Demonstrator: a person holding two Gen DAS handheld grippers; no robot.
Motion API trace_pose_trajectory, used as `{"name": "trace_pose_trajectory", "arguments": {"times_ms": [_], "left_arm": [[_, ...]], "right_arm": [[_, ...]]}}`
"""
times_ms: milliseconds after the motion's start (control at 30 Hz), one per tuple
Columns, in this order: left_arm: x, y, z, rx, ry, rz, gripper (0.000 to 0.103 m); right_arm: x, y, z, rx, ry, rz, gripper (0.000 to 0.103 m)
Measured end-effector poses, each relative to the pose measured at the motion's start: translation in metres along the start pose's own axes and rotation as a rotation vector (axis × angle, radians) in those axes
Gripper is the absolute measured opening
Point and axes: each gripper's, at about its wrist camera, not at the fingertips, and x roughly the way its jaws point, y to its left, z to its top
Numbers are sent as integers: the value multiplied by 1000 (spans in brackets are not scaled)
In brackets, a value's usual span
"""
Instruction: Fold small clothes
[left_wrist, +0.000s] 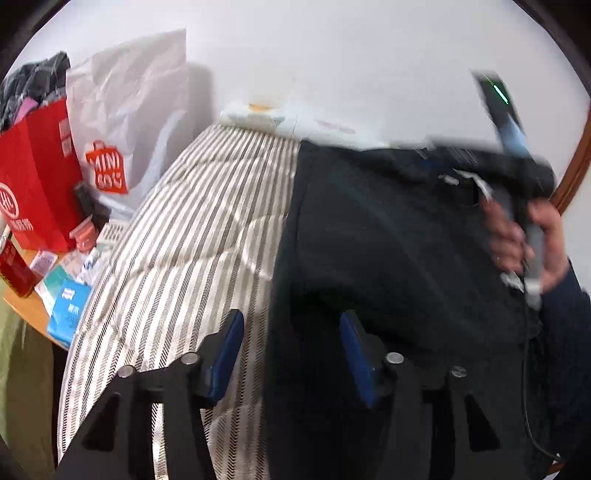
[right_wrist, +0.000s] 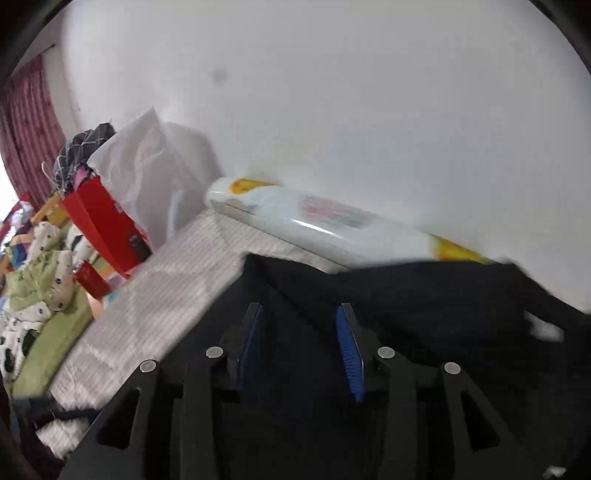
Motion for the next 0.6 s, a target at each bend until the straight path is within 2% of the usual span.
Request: {"name": "trace_pose_trajectory", "arguments": {"times_ms": [133,200,300,367,467,600], "left_arm": [[8,-15,18,32,-22,-4,52],[20,-19,27,42,-3,0,52],[38,-20,31,47,32,59,52],[48,-20,27,47,85,103,52],[46,-22,21,67,75,119,55],[46,-24,18,92,75,138,55]], "right_arm": [[-69,-60,-50,42,4,-174,50],[-99,-91,-80,81,19,-260,61],[-141,-140,-129,165,53,-391,69],[-161,-168,-162,230,89,-458,70],[-172,-195,-204,331,128,-473,70],[-169,-217,-221,459,92,-377,71]]}}
